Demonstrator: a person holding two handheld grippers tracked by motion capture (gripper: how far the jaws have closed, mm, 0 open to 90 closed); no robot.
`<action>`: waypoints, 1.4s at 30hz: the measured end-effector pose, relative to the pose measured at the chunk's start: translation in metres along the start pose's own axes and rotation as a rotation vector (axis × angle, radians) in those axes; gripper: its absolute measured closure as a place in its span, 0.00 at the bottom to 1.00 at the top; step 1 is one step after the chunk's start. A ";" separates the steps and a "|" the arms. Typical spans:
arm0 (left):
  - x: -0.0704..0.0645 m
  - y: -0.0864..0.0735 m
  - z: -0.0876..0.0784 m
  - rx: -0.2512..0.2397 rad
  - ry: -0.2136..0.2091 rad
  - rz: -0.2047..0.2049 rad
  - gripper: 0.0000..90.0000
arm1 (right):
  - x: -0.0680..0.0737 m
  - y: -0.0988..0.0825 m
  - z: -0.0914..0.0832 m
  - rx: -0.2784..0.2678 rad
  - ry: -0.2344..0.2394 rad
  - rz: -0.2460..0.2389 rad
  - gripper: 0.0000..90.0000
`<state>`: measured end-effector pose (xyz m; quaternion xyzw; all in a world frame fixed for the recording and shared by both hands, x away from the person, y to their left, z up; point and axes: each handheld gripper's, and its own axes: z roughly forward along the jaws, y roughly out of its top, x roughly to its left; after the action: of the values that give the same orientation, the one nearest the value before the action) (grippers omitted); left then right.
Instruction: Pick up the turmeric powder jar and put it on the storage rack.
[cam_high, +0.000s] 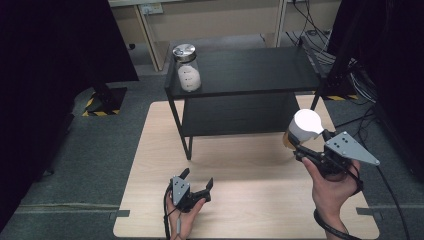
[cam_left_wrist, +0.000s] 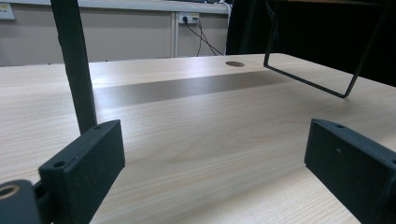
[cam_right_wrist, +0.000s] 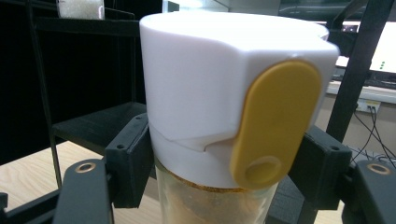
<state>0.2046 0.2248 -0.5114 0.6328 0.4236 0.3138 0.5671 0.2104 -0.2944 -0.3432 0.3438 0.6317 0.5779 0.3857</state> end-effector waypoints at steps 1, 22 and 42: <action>0.000 0.000 0.000 0.000 0.000 0.000 0.05 | 0.000 0.002 0.001 0.000 -0.001 -0.003 0.34; 0.000 0.000 0.000 0.003 -0.004 0.004 0.05 | -0.006 0.049 0.013 -0.007 -0.019 -0.017 0.34; -0.001 0.001 0.000 0.004 -0.005 0.004 0.05 | -0.010 0.087 0.024 -0.035 -0.024 -0.010 0.34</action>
<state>0.2044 0.2234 -0.5108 0.6357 0.4217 0.3127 0.5660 0.2351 -0.2840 -0.2565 0.3408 0.6185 0.5828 0.4020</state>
